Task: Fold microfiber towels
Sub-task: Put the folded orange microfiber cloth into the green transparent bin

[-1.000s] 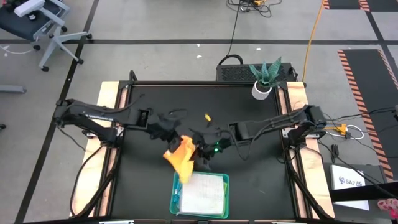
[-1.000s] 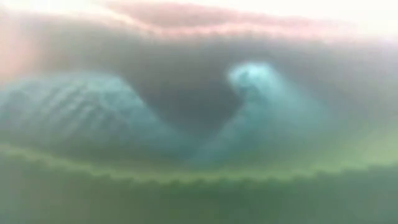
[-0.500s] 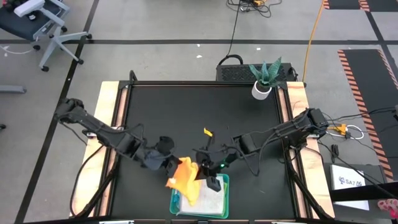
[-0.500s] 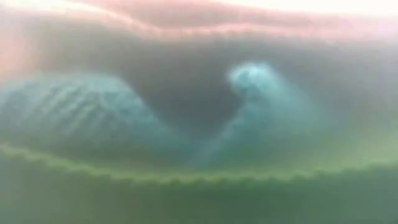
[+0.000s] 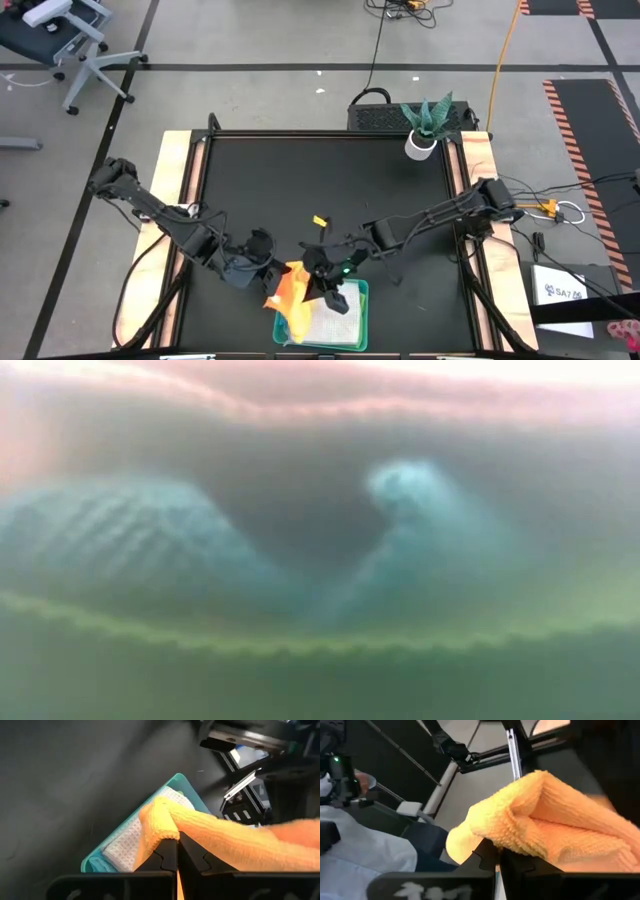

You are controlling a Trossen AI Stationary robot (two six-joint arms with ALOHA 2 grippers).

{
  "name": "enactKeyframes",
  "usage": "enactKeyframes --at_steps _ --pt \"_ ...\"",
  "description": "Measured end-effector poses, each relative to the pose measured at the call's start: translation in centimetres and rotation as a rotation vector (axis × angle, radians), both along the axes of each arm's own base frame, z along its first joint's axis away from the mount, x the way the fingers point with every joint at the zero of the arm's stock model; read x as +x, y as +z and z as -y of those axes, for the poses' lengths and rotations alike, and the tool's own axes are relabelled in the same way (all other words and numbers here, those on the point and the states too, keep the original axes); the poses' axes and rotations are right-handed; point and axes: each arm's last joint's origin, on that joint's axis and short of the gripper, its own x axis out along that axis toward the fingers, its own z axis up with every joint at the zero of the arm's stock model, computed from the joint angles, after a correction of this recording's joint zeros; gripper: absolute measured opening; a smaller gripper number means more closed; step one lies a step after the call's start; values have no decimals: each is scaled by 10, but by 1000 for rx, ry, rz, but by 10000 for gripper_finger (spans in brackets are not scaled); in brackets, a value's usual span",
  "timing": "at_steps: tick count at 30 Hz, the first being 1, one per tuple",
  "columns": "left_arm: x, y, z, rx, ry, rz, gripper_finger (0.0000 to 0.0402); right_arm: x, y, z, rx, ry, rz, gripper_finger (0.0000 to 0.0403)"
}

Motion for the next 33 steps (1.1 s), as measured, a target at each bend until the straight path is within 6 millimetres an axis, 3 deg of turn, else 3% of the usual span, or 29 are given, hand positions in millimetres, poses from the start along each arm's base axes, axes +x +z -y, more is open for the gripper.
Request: enactKeyframes --at_steps 7,15,25,33 --pt "-5 6 -4 2 5 3 0 27 16 -4 -49 107 68 0" --pt "-28 26 -20 1 69 34 0 27 31 -7 -127 117 74 0" --pt "-34 35 -7 -3 54 -39 0 36 27 -9 -119 88 121 0" --pt "-38 27 14 -22 65 -127 0 48 2 -21 -85 109 78 0"
